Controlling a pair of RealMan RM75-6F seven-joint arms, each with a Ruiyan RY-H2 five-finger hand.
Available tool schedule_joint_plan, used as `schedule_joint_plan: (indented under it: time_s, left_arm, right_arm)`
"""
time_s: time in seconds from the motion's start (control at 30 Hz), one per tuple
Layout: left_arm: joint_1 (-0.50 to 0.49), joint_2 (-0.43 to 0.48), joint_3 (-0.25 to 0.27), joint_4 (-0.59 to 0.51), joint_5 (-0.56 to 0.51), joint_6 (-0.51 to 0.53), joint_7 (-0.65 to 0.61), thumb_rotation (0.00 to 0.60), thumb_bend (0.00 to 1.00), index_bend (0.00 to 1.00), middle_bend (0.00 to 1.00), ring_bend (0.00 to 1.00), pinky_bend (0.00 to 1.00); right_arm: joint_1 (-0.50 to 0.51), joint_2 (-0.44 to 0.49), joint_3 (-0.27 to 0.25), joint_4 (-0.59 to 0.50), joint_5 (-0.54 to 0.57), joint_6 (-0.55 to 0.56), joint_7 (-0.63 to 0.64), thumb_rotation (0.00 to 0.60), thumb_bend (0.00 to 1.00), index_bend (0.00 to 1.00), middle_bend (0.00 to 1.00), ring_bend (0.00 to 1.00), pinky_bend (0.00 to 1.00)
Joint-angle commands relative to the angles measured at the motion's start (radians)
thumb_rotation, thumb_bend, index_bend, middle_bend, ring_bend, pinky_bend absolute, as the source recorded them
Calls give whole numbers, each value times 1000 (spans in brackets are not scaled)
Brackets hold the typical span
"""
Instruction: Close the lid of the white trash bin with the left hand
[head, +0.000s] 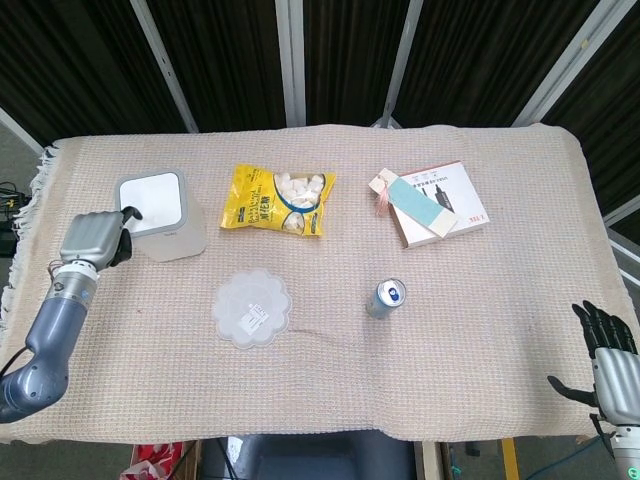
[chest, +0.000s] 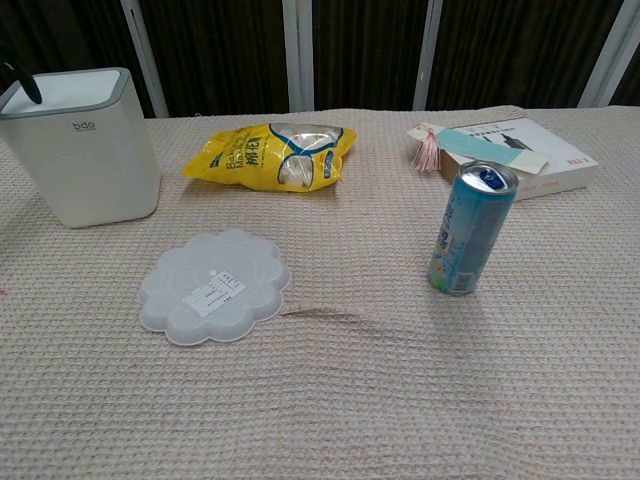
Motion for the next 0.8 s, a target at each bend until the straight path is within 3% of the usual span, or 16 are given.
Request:
schedule_joint_plan:
  time_s: [0.03, 0.37, 0.5, 0.7, 0.8]
  left_arm:
    - [-2, -4, 4, 2, -2, 1, 3, 600, 838, 275, 944, 934, 1000]
    - [9, 22, -23, -27, 31, 26, -49, 600, 819, 279, 929, 931, 1000]
    - [49, 50, -52, -66, 139, 89, -119, 600, 803, 281, 888, 892, 1000]
    - [175, 71, -20, -134, 401, 252, -216, 600, 667, 185, 663, 691, 933]
    - [274, 47, 36, -145, 566, 374, -263, 600, 580, 101, 429, 502, 789]
  right_arm:
    - [0, 0, 0, 0, 0, 0, 0, 600, 152, 0, 0, 0, 0]
    - [-1, 1, 1, -1, -4, 4, 5, 600, 152, 0, 0, 0, 0]
    - [-2, 1, 1, 1, -5, 6, 6, 600, 152, 0, 0, 0, 0]
    - [-4, 1, 2, 5, -8, 11, 10, 600, 152, 0, 0, 0, 0]
    - [-6, 2, 1, 7, -14, 17, 11, 600, 152, 0, 0, 0, 0]
